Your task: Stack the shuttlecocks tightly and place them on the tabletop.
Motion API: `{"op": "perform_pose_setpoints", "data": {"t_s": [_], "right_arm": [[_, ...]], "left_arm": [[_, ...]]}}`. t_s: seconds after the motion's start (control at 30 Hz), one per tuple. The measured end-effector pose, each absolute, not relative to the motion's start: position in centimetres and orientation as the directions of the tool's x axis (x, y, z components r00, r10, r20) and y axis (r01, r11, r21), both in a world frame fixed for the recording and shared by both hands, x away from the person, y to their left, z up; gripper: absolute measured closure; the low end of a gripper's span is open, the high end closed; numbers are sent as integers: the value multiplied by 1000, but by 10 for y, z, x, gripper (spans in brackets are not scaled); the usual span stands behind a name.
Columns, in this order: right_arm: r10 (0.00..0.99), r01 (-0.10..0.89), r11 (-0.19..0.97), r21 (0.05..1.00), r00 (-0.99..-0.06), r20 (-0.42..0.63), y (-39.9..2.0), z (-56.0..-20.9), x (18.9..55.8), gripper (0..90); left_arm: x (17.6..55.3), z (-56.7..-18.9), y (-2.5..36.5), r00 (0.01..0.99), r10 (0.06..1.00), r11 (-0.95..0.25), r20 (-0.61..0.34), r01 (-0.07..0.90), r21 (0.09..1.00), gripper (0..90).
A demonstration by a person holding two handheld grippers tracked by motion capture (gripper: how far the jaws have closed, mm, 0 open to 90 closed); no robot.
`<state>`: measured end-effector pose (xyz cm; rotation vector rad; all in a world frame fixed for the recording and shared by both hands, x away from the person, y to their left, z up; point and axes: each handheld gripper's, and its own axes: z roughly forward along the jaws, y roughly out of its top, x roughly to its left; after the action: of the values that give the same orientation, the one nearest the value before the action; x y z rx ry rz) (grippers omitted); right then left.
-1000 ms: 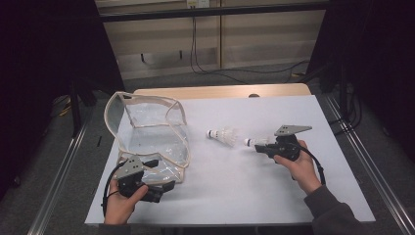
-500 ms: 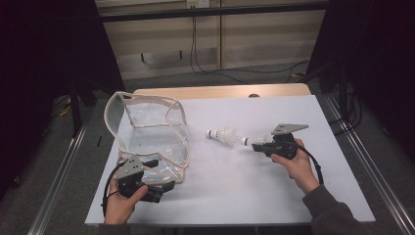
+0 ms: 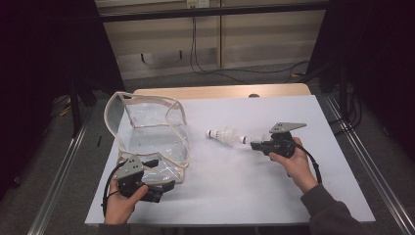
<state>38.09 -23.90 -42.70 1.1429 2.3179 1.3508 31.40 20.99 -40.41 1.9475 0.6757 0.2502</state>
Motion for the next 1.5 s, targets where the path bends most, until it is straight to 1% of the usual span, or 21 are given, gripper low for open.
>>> {"op": "perform_pose_setpoints", "data": {"t_s": [1.5], "right_arm": [[723, 507, 270, 818, -669, 176, -231, -429, 395, 894]], "left_arm": [[314, -404, 209, 822, 557, -328, -116, 346, 879, 41]]}}
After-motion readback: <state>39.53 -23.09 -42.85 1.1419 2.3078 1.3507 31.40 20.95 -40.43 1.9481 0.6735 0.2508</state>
